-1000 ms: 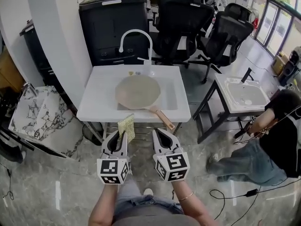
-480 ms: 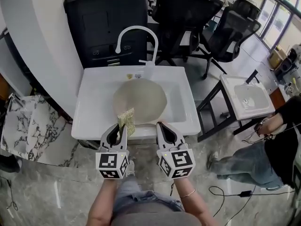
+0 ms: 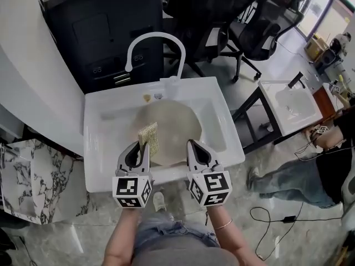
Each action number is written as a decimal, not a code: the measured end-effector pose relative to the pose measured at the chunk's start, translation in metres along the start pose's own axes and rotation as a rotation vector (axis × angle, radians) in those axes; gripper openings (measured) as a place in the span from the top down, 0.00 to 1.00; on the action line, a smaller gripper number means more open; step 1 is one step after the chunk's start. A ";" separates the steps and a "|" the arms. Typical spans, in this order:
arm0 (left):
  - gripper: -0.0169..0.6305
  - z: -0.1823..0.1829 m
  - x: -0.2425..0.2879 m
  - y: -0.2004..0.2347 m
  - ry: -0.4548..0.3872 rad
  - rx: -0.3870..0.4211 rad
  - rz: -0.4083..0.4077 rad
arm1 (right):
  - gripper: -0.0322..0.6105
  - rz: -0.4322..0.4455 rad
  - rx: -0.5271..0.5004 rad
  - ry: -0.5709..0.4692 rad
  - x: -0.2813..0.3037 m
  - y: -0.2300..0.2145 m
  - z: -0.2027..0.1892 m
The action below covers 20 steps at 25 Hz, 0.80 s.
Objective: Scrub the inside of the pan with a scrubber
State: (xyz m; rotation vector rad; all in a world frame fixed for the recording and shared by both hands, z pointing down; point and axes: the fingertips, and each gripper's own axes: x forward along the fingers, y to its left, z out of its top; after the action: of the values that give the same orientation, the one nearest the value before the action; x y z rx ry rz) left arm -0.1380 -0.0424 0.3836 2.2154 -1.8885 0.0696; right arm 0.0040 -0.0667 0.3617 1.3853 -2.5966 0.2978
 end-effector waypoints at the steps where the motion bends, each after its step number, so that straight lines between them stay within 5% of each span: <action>1: 0.87 0.000 0.007 0.004 0.006 -0.003 -0.010 | 0.94 -0.014 0.000 0.004 0.006 -0.002 0.000; 20: 0.87 -0.026 0.097 -0.016 0.132 0.006 -0.168 | 0.94 -0.223 0.064 0.089 0.037 -0.096 -0.022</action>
State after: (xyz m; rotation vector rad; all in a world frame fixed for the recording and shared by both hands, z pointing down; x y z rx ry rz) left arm -0.1027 -0.1283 0.4248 2.3036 -1.6308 0.1881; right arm 0.0648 -0.1427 0.4013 1.6261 -2.3537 0.4021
